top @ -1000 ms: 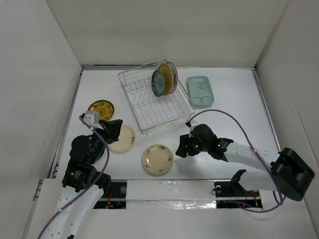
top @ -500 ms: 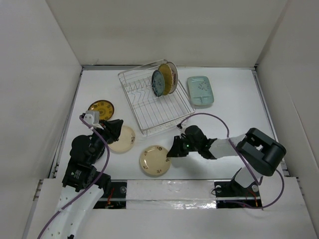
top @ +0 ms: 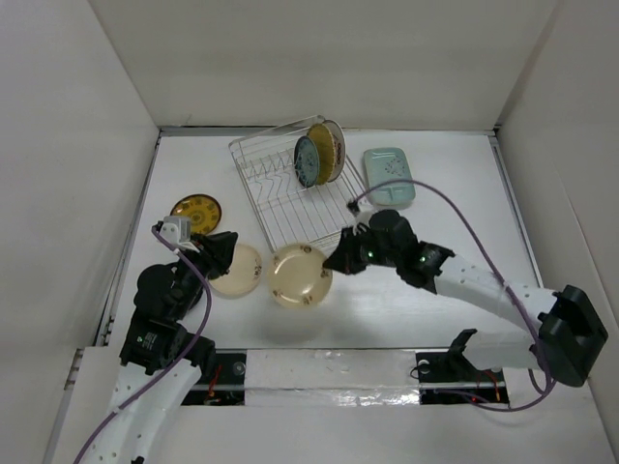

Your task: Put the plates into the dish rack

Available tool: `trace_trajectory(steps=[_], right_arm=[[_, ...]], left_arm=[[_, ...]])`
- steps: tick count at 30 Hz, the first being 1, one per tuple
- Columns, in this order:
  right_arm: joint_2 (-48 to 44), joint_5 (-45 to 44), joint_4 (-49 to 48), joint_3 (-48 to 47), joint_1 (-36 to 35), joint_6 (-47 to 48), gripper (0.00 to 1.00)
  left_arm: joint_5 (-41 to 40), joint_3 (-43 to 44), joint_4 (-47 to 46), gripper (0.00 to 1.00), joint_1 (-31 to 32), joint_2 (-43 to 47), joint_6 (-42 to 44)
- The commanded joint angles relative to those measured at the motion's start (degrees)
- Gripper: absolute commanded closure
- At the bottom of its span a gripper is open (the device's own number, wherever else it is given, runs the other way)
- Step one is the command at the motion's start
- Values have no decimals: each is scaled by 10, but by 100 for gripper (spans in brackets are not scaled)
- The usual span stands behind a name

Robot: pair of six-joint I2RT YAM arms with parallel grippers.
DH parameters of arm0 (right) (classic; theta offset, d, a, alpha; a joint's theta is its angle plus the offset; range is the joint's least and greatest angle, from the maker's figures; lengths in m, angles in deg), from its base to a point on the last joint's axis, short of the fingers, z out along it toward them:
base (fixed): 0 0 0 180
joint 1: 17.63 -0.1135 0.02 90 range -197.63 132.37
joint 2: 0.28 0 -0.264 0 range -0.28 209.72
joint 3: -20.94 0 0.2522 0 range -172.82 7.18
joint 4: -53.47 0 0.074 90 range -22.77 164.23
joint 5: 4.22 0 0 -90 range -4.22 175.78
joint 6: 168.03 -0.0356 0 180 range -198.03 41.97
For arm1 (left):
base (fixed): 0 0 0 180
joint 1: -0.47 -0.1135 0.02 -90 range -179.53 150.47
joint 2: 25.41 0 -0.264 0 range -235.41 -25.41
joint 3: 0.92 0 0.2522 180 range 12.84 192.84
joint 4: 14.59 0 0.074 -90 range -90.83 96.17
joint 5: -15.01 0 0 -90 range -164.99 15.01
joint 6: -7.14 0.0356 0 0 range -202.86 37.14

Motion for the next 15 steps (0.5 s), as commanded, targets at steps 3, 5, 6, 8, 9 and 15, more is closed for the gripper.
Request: trace_trajectory(steps=[3,5,6,8,9,15], right_arm=[[91,-223,120,-291,10,89,100],[143,-290,149,-372,10,118,100],[194,-363,151,-409,10,127,100],[243,-452,158,-512,10,150,100],[270,-478,163,-546,10,156,100],[455,-648,187,-773,10,217,100]], left_arm=[[-3,4,-17,85,3,7,0],[-2,4,-17,85,3,6,0],[-2,4,-17,85,3,6,0],[-1,4,-17,85,3,7,0],[-1,4,-17,85,3,7,0],[2,3,-17,85,3,6,-2]])
